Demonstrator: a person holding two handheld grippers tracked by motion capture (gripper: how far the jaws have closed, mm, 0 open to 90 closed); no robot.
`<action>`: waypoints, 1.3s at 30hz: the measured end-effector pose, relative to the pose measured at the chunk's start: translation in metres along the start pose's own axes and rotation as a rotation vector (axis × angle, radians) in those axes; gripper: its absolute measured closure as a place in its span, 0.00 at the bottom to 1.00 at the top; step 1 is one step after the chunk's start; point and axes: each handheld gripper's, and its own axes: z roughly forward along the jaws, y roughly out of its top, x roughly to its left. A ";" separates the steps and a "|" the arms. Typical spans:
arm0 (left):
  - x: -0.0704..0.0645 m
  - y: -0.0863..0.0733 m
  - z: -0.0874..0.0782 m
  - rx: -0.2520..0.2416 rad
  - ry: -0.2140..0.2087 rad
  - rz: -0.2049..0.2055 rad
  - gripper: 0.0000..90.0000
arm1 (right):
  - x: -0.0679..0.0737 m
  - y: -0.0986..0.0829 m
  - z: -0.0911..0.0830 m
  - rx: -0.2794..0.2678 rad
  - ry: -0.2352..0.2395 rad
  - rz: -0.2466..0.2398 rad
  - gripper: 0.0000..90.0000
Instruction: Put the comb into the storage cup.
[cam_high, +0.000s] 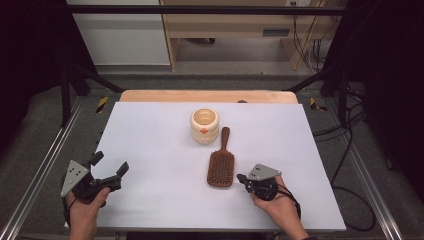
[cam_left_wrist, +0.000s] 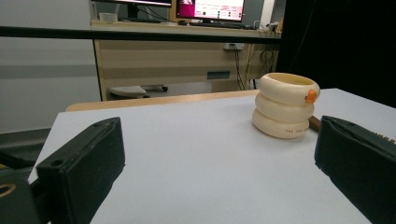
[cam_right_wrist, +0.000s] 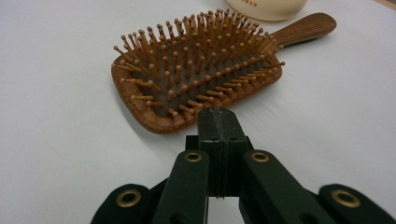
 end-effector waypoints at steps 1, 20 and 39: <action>0.000 0.000 0.000 0.001 0.000 0.001 0.02 | 0.000 0.000 0.000 0.000 0.000 0.000 1.00; 0.001 0.000 0.001 0.006 0.002 0.001 0.02 | 0.009 0.004 0.017 0.071 0.029 -0.054 1.00; 0.002 -0.001 0.001 0.007 0.002 -0.004 0.02 | 0.033 0.025 0.044 0.053 0.071 -0.126 1.00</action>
